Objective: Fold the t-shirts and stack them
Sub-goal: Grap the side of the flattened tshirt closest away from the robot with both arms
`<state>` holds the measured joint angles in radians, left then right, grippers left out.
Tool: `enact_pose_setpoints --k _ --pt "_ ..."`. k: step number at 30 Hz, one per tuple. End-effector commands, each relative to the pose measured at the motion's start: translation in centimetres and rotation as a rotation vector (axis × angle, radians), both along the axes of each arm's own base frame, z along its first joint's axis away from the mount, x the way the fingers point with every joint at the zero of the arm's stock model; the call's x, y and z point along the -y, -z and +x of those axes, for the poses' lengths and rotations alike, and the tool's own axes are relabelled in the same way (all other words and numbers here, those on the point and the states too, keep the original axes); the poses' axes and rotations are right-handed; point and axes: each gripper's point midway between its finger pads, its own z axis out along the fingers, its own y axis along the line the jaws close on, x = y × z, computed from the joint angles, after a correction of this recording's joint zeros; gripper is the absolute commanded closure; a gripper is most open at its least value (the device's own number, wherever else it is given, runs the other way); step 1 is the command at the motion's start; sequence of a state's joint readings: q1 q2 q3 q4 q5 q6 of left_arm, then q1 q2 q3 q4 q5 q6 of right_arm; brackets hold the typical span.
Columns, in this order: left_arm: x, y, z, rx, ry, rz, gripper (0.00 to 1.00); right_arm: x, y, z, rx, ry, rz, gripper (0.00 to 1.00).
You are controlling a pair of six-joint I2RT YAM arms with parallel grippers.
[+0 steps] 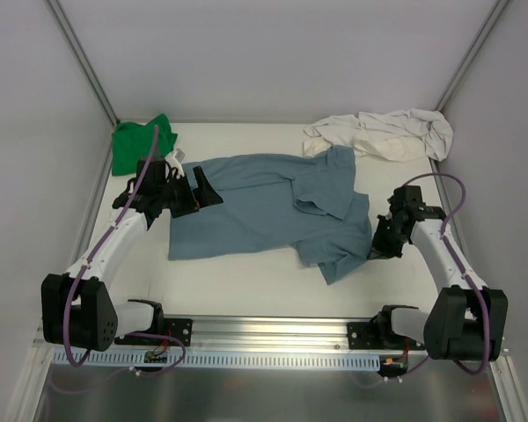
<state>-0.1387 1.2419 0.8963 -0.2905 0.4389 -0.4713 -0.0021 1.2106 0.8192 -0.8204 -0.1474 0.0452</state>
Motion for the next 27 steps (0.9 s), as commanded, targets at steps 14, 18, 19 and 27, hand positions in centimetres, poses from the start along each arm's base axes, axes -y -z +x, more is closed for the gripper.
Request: enact_pose_setpoints --k 14,18,19,27 --pt "0.8 -1.1 0.2 0.043 0.041 -0.011 0.01 -0.4 -2.1 -3.5 -0.049 0.04 0.063 0.0" --pt "1.1 -1.0 0.2 0.039 0.047 -0.016 0.01 -3.1 -2.3 -4.1 -0.053 -0.052 0.134 0.01" --pt "1.1 -1.0 0.2 0.039 0.048 -0.016 0.01 -3.6 -2.2 -4.2 -0.067 -0.055 0.146 0.01" --pt "1.5 -1.0 0.0 0.034 0.068 -0.017 0.01 -6.8 -0.3 -5.3 -0.096 -0.104 0.19 0.01"
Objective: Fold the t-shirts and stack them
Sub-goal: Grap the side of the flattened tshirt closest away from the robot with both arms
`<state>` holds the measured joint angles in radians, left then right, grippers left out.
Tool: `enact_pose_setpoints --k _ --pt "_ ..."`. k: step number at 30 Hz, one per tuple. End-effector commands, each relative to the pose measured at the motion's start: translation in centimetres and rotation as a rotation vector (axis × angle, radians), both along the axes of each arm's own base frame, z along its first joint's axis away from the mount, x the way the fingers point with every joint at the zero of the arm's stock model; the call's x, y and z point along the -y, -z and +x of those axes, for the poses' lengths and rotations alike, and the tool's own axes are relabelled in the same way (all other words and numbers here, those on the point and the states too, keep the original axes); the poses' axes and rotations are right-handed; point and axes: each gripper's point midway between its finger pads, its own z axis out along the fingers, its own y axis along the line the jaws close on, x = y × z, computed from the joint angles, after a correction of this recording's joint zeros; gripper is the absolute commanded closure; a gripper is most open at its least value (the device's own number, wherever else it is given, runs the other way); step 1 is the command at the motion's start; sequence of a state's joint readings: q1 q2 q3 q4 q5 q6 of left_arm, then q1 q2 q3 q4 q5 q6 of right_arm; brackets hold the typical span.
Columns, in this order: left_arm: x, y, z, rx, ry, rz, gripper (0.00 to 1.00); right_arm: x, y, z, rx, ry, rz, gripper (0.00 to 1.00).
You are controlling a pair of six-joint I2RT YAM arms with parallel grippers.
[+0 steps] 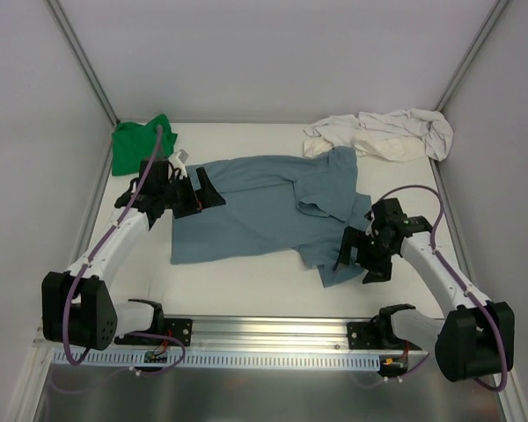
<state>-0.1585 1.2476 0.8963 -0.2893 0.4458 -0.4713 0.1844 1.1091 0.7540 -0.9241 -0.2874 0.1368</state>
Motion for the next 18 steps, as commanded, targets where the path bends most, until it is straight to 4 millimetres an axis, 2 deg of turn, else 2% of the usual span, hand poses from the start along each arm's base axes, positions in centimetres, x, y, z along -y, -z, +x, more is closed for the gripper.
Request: enact_pose_setpoints --k 1,2,10,13,18 --pt "0.9 -1.0 0.2 0.039 0.048 -0.012 0.01 -1.5 0.7 0.0 -0.012 0.021 0.039 0.01" --pt "1.0 -1.2 0.2 0.044 0.054 -0.013 0.01 -1.4 1.5 -0.5 -0.033 0.016 0.031 0.01" --pt "1.5 -1.1 0.0 0.035 0.081 -0.002 0.01 -2.2 5.2 -0.3 -0.027 0.029 0.021 0.03" --pt "1.9 -1.1 0.0 0.031 0.094 0.0 0.01 -2.9 5.9 0.3 -0.025 0.026 0.025 0.03" --pt "2.2 -0.9 0.1 0.025 0.103 0.0 0.01 -4.0 5.7 1.8 -0.005 0.014 0.027 0.05"
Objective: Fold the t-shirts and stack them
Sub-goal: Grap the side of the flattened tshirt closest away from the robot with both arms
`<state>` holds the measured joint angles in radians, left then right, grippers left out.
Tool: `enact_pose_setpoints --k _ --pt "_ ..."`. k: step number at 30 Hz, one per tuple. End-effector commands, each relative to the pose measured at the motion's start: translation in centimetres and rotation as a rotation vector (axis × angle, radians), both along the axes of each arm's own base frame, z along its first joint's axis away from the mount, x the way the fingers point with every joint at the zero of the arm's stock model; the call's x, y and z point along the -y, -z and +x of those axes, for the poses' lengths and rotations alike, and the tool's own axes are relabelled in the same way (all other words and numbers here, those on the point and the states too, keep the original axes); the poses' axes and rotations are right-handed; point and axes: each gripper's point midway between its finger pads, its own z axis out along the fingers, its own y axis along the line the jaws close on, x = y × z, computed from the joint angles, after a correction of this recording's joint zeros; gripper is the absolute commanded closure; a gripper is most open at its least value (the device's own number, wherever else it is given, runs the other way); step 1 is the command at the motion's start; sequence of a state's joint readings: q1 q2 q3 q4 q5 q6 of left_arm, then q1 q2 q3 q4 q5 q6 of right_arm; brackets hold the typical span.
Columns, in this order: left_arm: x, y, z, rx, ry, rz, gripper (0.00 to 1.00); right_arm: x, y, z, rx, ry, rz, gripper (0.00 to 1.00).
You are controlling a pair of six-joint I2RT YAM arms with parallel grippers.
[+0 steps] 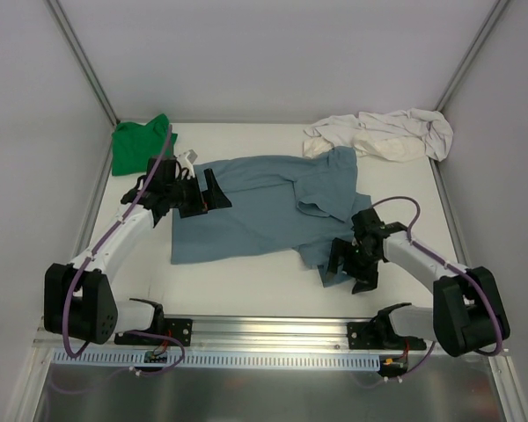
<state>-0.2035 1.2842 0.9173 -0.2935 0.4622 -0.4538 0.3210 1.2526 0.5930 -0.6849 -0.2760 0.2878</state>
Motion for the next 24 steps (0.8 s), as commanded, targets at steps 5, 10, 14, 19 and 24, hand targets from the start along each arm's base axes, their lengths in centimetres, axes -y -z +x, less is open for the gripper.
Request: enact_pose_setpoints --k 5,10,14,19,24 --pt "0.4 -1.2 0.6 0.039 0.034 0.007 0.01 -2.7 -0.2 4.3 0.113 -0.016 0.035 0.12" --pt "0.3 -1.3 0.6 0.044 0.033 0.018 0.01 -3.3 -0.2 5.1 0.127 -0.027 0.021 0.21" --pt "0.3 -1.3 0.7 0.044 0.032 0.019 0.01 -3.0 -0.4 5.6 0.15 -0.024 -0.01 0.27" --pt "0.2 -1.4 0.8 0.047 0.03 0.02 0.01 -2.0 -0.6 5.9 0.182 -0.013 -0.059 0.38" --pt "0.2 -1.9 0.9 0.061 0.03 0.02 0.01 -1.4 -0.9 5.9 0.206 -0.006 -0.088 0.48"
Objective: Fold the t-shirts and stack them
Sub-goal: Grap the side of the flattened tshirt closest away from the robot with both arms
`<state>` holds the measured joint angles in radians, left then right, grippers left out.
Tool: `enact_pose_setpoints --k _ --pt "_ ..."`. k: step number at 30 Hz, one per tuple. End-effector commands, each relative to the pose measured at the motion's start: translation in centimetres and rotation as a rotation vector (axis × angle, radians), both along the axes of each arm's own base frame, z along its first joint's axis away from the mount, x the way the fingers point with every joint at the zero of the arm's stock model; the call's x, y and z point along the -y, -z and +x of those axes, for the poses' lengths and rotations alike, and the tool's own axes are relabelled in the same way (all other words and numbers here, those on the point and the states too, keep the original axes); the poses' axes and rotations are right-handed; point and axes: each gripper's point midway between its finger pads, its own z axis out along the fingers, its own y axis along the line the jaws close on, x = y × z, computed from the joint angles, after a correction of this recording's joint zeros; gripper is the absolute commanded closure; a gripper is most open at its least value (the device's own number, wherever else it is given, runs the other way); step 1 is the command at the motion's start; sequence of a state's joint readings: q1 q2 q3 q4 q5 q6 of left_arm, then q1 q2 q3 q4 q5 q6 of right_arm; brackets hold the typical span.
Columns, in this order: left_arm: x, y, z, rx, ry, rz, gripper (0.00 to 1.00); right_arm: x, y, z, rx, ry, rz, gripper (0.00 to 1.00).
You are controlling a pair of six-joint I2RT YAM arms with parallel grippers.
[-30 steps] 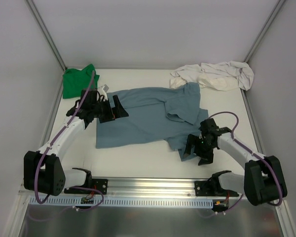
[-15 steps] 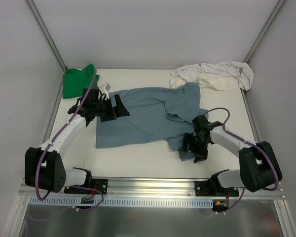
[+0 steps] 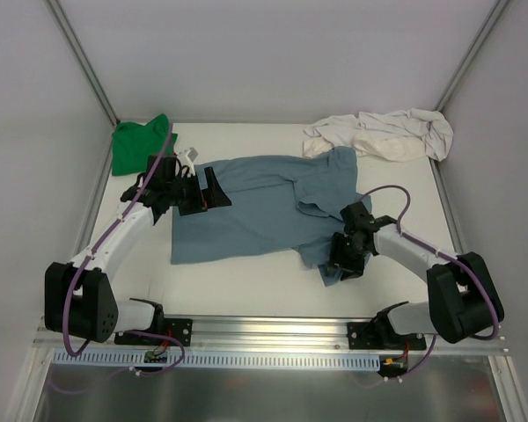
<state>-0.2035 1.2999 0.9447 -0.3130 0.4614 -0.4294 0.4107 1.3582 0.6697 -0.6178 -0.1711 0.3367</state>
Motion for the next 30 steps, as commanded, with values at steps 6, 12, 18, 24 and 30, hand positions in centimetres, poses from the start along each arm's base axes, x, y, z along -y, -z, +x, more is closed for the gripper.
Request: enact_pose_setpoints --k 6,12,18,24,30 --pt "0.2 -1.6 0.5 0.052 0.012 0.006 0.01 0.4 -1.5 2.9 0.158 0.03 -0.027 0.73" --pt "0.2 -1.6 0.5 0.054 0.012 0.006 0.01 1.1 -1.5 2.1 0.155 0.039 -0.051 0.99" --pt "0.0 -1.7 0.4 0.059 0.009 0.01 0.01 2.3 -2.4 0.3 0.141 0.033 -0.084 1.0" --pt "-0.4 -1.3 -0.2 0.053 0.01 0.04 0.01 3.7 -4.6 -1.4 0.16 0.025 -0.107 1.0" --pt "-1.2 -0.5 -1.6 0.038 -0.001 0.069 0.01 4.9 -5.2 -1.8 0.159 0.008 -0.159 1.0"
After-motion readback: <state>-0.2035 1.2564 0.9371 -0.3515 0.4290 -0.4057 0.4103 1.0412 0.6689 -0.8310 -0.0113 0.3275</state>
